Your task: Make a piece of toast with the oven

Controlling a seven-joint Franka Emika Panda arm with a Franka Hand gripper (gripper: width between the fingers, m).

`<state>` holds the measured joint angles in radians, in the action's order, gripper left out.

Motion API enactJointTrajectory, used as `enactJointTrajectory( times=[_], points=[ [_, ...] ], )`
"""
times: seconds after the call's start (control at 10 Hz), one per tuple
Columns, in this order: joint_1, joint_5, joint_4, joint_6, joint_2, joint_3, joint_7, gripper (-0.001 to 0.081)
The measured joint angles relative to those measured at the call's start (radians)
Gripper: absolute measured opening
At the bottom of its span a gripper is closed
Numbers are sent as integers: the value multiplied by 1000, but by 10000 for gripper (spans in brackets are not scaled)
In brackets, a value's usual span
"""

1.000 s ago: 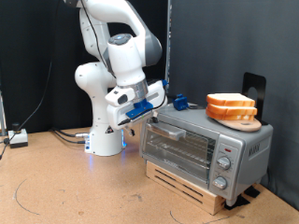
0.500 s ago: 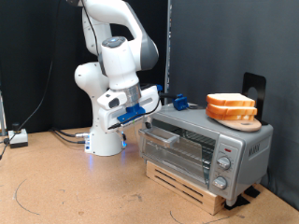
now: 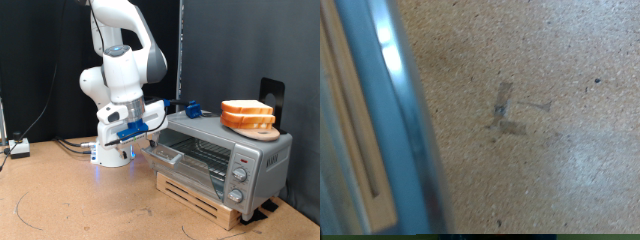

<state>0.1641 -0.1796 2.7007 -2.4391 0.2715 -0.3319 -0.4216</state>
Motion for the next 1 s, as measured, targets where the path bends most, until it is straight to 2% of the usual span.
enactJointTrajectory(
  times=[0.4,0.6,0.8,1.0],
  points=[
    [2,-42,-42,-57,-136,2,19,809],
    [3,-108,-50,-64,-154,-2,86,809],
    [19,-208,-69,-104,-173,5,154,809],
    [25,-237,-94,-99,-174,7,167,809]
  ],
)
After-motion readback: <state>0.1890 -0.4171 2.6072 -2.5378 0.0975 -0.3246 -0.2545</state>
